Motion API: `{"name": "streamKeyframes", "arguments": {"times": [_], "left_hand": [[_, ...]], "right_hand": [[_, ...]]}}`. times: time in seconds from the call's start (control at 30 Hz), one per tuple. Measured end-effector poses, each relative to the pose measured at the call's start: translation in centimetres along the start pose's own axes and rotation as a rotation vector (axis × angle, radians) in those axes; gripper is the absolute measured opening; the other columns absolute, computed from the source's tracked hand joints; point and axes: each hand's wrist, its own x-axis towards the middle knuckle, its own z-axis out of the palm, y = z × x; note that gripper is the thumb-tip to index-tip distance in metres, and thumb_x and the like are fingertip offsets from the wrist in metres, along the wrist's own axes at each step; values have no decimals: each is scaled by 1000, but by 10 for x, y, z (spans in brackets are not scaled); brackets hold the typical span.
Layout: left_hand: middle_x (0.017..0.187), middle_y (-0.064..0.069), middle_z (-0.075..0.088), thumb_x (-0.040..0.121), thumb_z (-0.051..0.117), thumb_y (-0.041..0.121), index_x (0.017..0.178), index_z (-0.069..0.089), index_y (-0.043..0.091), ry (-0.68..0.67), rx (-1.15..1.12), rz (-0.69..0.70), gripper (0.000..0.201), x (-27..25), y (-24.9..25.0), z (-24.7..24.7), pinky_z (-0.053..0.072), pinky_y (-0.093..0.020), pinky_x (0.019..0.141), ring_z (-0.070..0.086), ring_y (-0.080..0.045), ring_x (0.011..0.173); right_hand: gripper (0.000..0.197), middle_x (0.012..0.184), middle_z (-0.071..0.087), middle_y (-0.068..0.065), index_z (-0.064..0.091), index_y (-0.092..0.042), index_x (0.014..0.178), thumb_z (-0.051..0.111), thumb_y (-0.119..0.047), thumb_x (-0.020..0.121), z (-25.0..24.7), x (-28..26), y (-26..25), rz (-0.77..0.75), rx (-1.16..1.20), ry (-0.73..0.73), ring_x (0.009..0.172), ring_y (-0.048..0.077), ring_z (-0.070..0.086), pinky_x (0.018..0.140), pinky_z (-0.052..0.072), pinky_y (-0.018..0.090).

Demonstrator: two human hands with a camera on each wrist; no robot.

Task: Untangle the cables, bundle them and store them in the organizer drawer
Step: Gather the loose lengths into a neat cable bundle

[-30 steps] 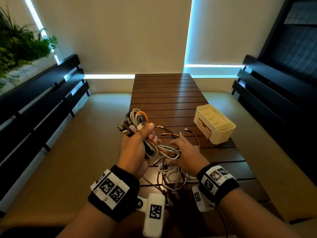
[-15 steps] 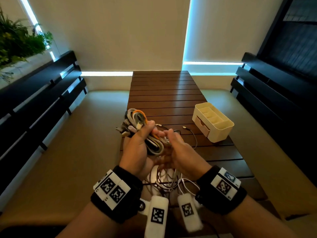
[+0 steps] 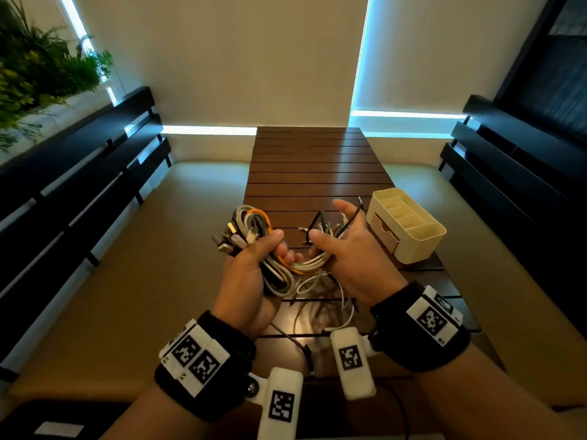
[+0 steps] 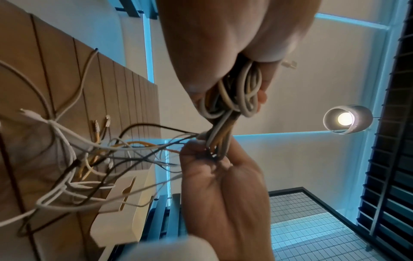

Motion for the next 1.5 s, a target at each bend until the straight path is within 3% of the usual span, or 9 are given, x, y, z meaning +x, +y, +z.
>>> {"name": "streamKeyframes", "arguments": {"times": [0.17, 0.57, 0.8, 0.93, 1.13, 1.27, 1.37, 1.43, 1.5], "left_hand": [[60, 0, 49, 89, 59, 11, 74, 52, 12, 2, 31, -12, 17, 6, 13, 0, 56, -29, 64, 50, -12, 51], [58, 2, 43, 82, 59, 14, 73, 49, 15, -102, 26, -146, 13, 1, 29, 0, 51, -25, 61, 44, -9, 48], [76, -5, 62, 79, 64, 19, 92, 69, 4, -85, 158, -214, 21, 1, 12, -4, 53, -25, 54, 50, -8, 44], [88, -3, 70, 86, 65, 18, 121, 68, 15, -135, 140, -236, 36, 0, 3, -8, 53, -25, 52, 54, -8, 45], [78, -7, 65, 78, 70, 16, 110, 69, 8, -213, 139, -301, 33, -2, 7, -10, 54, -28, 54, 55, -11, 46], [82, -8, 65, 79, 69, 17, 115, 67, 9, -224, 152, -312, 37, -3, 7, -10, 53, -27, 53, 53, -9, 45], [87, -9, 69, 78, 70, 18, 118, 64, 9, -210, 188, -330, 42, -4, 7, -11, 50, -27, 57, 52, -8, 45], [93, -12, 69, 77, 70, 15, 110, 69, 10, -217, 200, -356, 33, -5, 10, -11, 52, -28, 58, 55, -10, 45], [93, -15, 69, 82, 70, 10, 108, 70, 7, -237, 214, -391, 25, -7, 14, -11, 58, -30, 57, 62, -15, 50]], "right_hand": [[58, 100, 59, 18, 38, -38, 128, 57, 5, 94, 1, 3, -12, 15, 155, -57, 73, 23, 68, 71, 56, 42], [79, 96, 63, 16, 36, -33, 143, 63, 3, 78, -6, 3, -16, -45, 443, -40, 78, 23, 66, 72, 59, 35], [54, 96, 69, 5, 39, -31, 134, 55, 3, 95, 3, 1, -8, -168, -113, -101, 85, 20, 71, 80, 58, 35], [49, 114, 68, 0, 36, -30, 137, 48, 0, 100, 7, -2, -4, -175, -206, -187, 101, 17, 70, 79, 60, 37], [54, 145, 53, -4, 26, -25, 148, 45, -4, 102, 5, -4, -1, -176, -289, -276, 129, 7, 55, 96, 51, 24], [60, 144, 54, -3, 20, -22, 154, 48, -9, 102, 1, -4, -4, -150, -349, -299, 128, 10, 56, 102, 50, 30], [67, 132, 62, -1, 18, -29, 156, 53, -28, 99, -3, -4, -6, -104, -444, -290, 120, 12, 61, 103, 50, 37], [71, 128, 59, -14, 16, -36, 156, 53, -41, 95, -6, -5, -8, -75, -525, -305, 118, 0, 59, 106, 47, 33], [70, 122, 48, -33, 15, -37, 157, 49, -45, 96, -6, -9, -12, -56, -577, -337, 109, -18, 53, 102, 44, 20]]}}
